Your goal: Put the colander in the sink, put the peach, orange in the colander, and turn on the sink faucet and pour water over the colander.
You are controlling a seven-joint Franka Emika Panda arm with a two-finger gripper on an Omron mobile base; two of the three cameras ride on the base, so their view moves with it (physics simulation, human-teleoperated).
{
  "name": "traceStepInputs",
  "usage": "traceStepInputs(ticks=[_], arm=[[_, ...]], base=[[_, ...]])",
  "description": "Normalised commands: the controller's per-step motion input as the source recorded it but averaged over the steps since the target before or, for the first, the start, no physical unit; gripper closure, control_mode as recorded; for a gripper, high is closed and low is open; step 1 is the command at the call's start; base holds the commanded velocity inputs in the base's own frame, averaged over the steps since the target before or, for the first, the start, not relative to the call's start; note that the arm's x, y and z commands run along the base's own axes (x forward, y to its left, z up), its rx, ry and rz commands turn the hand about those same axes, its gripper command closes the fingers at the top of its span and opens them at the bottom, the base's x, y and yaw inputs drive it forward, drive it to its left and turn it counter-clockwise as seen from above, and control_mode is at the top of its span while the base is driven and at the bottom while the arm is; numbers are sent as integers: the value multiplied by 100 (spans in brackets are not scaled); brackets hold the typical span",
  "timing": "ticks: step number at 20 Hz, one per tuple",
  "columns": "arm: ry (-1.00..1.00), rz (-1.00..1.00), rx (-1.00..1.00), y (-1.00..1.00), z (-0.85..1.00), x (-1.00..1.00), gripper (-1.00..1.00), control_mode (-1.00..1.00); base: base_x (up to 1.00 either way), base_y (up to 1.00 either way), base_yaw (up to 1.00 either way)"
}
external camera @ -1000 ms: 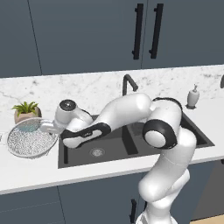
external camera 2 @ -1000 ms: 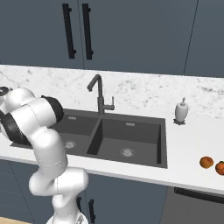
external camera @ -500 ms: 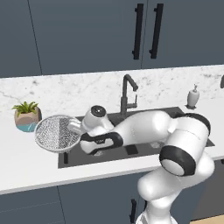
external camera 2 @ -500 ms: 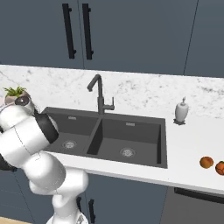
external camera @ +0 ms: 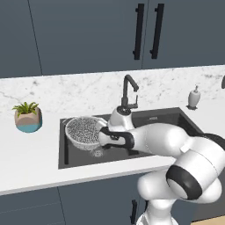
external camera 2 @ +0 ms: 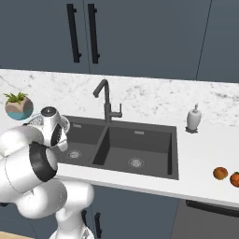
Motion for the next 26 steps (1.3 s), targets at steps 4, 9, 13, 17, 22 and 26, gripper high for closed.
traceStepInputs(ticks=[4,9,13,17,22,26], arm=[[23,-47,2,-51,0,0,100,-100],[21,-50,0,-26,0,0,100,-100],[19,-43,3,-28,0,0,100,-100],[15,-27,4,-26,-6,17,100,-100],[6,-11,0,-12,-27,30,100,-100],[0,0,0,11,-30,26,100,-100]], base=[[0,0,0],[0,0,0],[0,0,0],[0,0,0],[0,0,0],[0,0,0]])
